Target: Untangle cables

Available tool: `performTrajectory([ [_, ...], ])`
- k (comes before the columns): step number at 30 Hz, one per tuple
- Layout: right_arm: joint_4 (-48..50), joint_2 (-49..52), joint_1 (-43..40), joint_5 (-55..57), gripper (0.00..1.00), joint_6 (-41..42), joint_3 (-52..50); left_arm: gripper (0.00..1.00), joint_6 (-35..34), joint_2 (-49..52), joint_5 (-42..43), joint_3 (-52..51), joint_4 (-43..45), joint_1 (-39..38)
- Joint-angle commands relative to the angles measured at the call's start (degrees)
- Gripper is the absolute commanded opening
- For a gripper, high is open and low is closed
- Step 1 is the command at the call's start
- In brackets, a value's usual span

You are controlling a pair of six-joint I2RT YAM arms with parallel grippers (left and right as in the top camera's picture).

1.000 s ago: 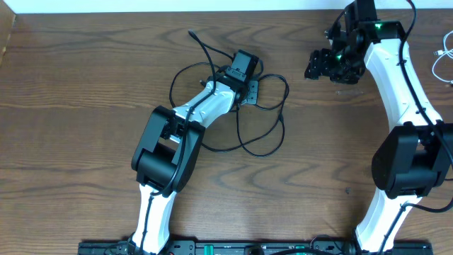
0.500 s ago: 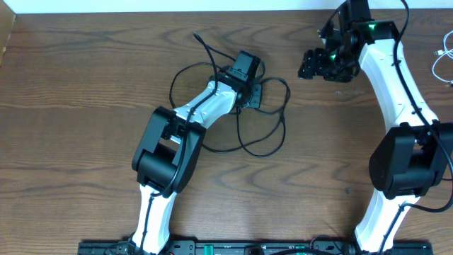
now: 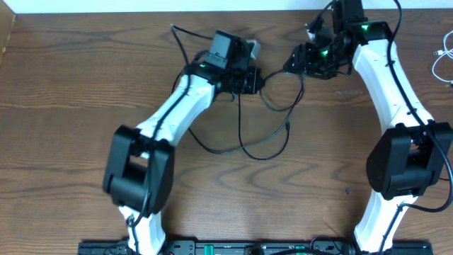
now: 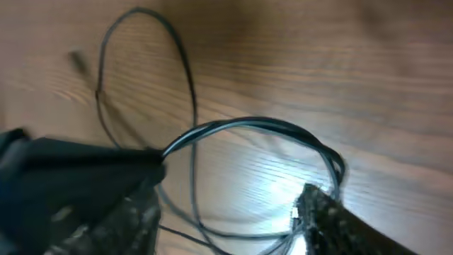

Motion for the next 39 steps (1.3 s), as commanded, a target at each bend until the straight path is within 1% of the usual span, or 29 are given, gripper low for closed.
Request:
performTrajectory([
  [1, 0.2, 0.4, 1.2, -3.3, 0.54, 2.2, -0.4, 0.07, -0.5, -1.8, 3.3, -0.2, 0.3, 0.3],
  [6, 1.4, 0.4, 2.7, -4.3, 0.52, 3.4, -0.4, 0.07, -2.6, -2.0, 4.6, -0.2, 1.2, 0.3],
  [8, 1.9, 0.5, 2.8, -3.8, 0.51, 4.3, -0.4, 0.08, -2.7, -2.0, 7.0, -0.2, 1.9, 0.3],
  [11, 2.4, 0.9, 2.9, -3.3, 0.48, 5.2, -0.5, 0.07, -3.3, -2.0, 11.5, -0.2, 3.8, 0.4],
  [14, 2.5, 1.3, 2.8, -3.0, 0.46, 5.5, -0.5, 0.07, -6.1, -2.1, 14.6, -0.2, 5.5, 0.9],
  [17, 3.2, 1.4, 2.8, -1.6, 0.44, 6.6, -0.5, 0.08, -9.0, -2.1, 20.2, -0.2, 8.0, 1.9],
  [19, 3.8, 1.4, 2.8, -1.4, 0.39, 6.8, -0.5, 0.08, -10.5, -2.1, 23.3, -0.2, 9.4, 2.3],
  [22, 4.0, 1.4, 2.8, -1.4, 0.25, 6.7, -0.5, 0.07, -11.1, -2.1, 26.3, -0.2, 10.7, 2.9],
  [24, 3.7, 1.4, 2.8, -1.2, 0.18, 6.6, -0.5, 0.07, -11.1, -2.1, 26.9, -0.2, 10.8, 3.3],
  [25, 3.5, 1.4, 2.8, -1.0, 0.15, 6.4, -0.5, 0.07, -11.1, -2.1, 26.9, -0.2, 10.8, 3.5],
  [26, 3.1, 1.4, 2.8, -0.7, 0.15, 6.2, -0.5, 0.08, -11.0, -2.1, 26.8, -0.2, 10.8, 3.7],
  [27, 2.6, 1.4, 2.7, 0.2, 0.15, 5.9, -0.5, 0.07, -11.0, -2.0, 26.5, -0.2, 10.8, 3.8],
  [30, 1.4, 1.4, 2.7, 1.1, 0.22, 3.8, -0.5, 0.07, -8.3, -2.0, 22.6, -0.2, 9.9, 3.9],
  [31, 1.1, 1.4, 2.7, 1.7, 0.26, 3.6, -0.5, 0.07, -7.4, -2.0, 20.0, -0.2, 8.8, 3.9],
  [33, 0.2, 1.4, 2.7, 4.4, 0.33, 3.0, -0.5, 0.08, -6.4, -2.0, 11.7, -0.2, 4.6, 3.6],
  [36, -0.2, 1.4, 2.7, 6.3, 0.36, 3.0, -0.5, 0.17, -6.4, -1.9, 1.8, -0.2, -1.1, 3.1],
  [37, -0.2, 1.4, 2.7, 6.3, 0.37, 3.0, -0.5, 0.17, -6.4, -1.6, -0.9, -0.2, -2.5, 2.8],
  [38, 0.0, 1.4, 2.7, 6.3, 0.37, 3.0, -0.5, 0.24, -6.5, -1.4, -3.4, -0.2, -3.7, 2.5],
  [39, 0.1, 1.4, 2.7, 6.3, 0.38, 3.0, -0.5, 0.28, -6.5, -1.2, -4.9, -0.2, -4.4, 2.2],
])
